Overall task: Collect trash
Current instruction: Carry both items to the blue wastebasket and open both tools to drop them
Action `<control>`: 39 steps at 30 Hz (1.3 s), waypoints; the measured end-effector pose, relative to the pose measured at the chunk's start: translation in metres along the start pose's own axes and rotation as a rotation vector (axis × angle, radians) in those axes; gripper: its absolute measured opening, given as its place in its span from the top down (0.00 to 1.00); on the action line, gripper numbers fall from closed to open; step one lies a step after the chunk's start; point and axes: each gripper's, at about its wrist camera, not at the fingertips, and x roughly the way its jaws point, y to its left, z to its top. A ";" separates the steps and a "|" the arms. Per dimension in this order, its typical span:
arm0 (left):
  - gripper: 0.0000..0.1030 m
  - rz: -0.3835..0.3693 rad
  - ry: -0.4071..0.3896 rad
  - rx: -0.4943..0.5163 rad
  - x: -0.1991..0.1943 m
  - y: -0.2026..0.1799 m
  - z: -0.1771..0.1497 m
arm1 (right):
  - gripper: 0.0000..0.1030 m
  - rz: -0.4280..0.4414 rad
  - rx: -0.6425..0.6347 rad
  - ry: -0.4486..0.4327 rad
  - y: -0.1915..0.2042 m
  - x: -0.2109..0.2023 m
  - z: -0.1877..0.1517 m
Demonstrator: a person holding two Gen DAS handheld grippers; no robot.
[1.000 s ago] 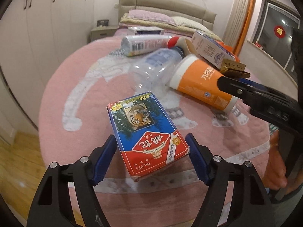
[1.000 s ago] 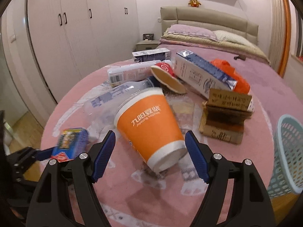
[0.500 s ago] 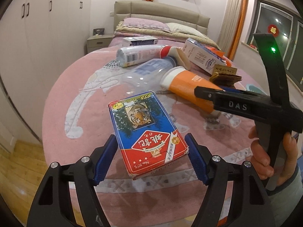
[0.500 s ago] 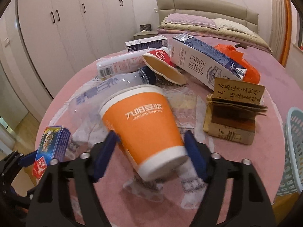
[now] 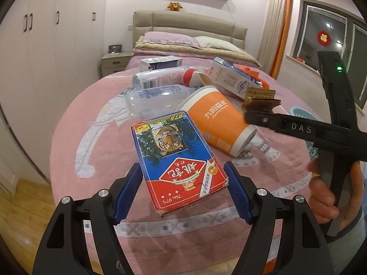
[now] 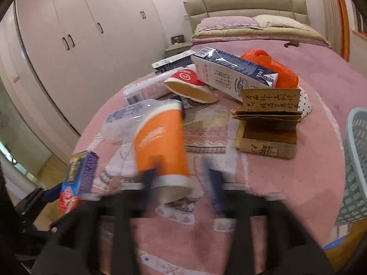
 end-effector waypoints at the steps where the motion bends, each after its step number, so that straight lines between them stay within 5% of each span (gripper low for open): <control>1: 0.32 0.001 -0.003 0.002 -0.001 0.000 0.000 | 0.26 -0.006 -0.005 -0.012 0.002 0.000 0.000; 10: 0.32 0.002 -0.019 -0.003 -0.005 0.004 0.002 | 0.30 0.006 -0.015 0.139 0.011 0.053 0.000; 11: 0.31 0.001 -0.020 -0.005 -0.005 0.005 0.002 | 0.38 0.015 -0.017 0.134 0.012 0.053 0.001; 24: 0.32 -0.049 -0.109 0.082 -0.014 -0.019 0.028 | 0.39 -0.015 0.038 -0.016 -0.005 -0.008 -0.002; 30: 0.32 -0.157 -0.163 0.167 -0.013 -0.065 0.059 | 0.39 -0.117 0.129 -0.151 -0.053 -0.070 -0.001; 39: 0.31 -0.356 -0.100 0.319 0.036 -0.171 0.095 | 0.39 -0.468 0.351 -0.286 -0.159 -0.147 -0.020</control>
